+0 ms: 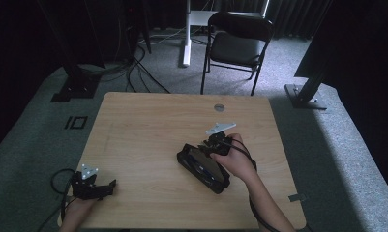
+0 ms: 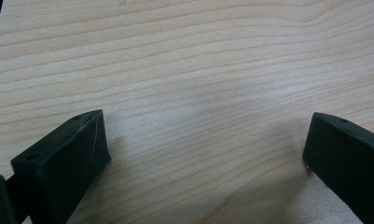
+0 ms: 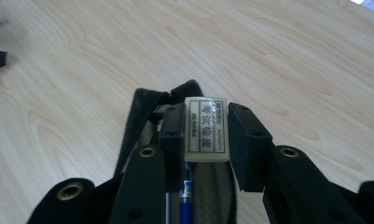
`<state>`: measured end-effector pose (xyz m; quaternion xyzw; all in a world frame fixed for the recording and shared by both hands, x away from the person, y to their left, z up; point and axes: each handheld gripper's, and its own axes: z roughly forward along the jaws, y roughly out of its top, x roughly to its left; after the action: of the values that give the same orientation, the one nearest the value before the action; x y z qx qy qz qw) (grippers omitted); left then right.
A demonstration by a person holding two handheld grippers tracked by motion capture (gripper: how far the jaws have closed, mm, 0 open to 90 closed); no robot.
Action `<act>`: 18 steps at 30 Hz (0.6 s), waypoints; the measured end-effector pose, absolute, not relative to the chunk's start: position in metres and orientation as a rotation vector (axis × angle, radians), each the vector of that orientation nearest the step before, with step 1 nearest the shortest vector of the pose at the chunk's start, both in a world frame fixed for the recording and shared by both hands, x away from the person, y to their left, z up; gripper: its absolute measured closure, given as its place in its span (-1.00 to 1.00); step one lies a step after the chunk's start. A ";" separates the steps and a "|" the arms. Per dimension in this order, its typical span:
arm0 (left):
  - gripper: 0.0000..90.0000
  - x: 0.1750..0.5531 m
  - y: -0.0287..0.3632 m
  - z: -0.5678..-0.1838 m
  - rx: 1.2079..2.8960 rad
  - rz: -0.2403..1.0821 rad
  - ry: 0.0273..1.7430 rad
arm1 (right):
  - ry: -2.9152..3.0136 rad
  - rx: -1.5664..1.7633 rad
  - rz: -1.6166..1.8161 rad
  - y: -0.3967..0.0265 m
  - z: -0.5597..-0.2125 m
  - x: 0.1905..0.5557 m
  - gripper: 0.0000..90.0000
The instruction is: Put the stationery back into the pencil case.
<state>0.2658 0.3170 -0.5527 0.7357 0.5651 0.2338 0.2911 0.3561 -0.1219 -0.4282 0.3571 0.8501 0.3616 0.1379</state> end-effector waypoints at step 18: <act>-0.99 0.266 0.317 -0.553 1.959 0.623 1.508 | 2.579 0.995 0.991 -0.108 -0.454 0.349 0.52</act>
<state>0.2658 0.3168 -0.5528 0.7350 0.5657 0.2338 0.2917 0.3485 -0.1081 -0.4535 0.3370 0.8737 0.3356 0.1023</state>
